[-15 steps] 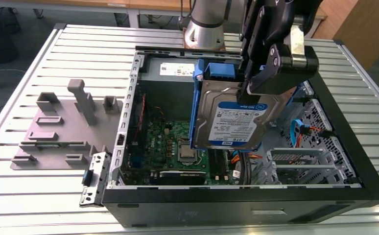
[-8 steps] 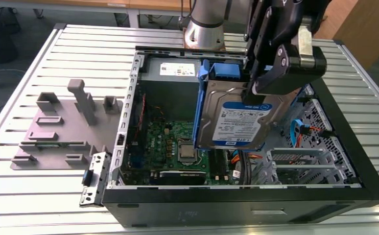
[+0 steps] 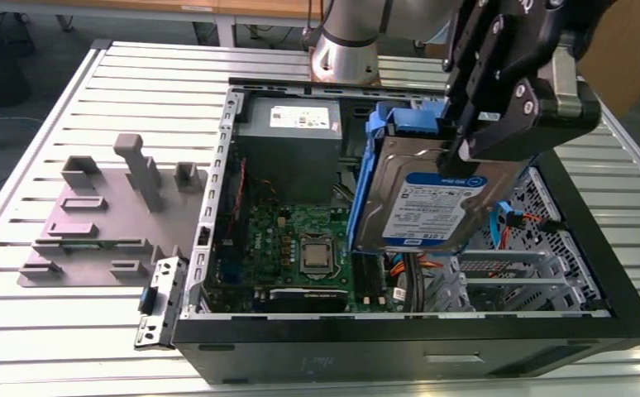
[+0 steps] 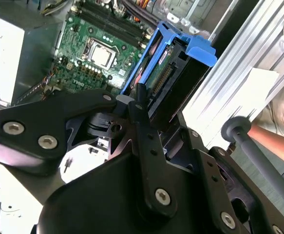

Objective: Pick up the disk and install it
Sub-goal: 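Pick up the disk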

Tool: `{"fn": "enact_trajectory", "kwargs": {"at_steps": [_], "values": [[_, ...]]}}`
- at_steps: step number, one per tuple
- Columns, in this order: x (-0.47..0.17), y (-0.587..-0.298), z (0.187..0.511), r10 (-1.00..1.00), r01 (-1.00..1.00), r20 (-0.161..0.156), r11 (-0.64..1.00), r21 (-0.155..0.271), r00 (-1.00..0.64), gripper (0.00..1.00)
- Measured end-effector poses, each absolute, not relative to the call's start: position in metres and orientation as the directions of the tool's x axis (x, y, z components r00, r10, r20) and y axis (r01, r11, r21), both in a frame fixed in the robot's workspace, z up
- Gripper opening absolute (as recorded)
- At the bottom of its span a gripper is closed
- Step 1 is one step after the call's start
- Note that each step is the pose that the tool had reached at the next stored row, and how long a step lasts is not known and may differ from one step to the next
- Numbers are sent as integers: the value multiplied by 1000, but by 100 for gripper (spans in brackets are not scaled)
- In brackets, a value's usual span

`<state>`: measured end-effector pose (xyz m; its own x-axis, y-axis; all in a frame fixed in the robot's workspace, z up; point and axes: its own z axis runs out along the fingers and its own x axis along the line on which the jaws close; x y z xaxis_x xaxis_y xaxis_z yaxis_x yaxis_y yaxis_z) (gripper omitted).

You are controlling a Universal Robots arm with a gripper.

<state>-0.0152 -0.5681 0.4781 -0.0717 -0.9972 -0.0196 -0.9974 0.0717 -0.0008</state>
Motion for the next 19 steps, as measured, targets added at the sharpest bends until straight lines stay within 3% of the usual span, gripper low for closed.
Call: {"fn": "enact_trajectory", "kwargs": {"at_steps": [19], "values": [[36, -568, 478, -997, -997, -20, 72, 0, -72, 35]]}}
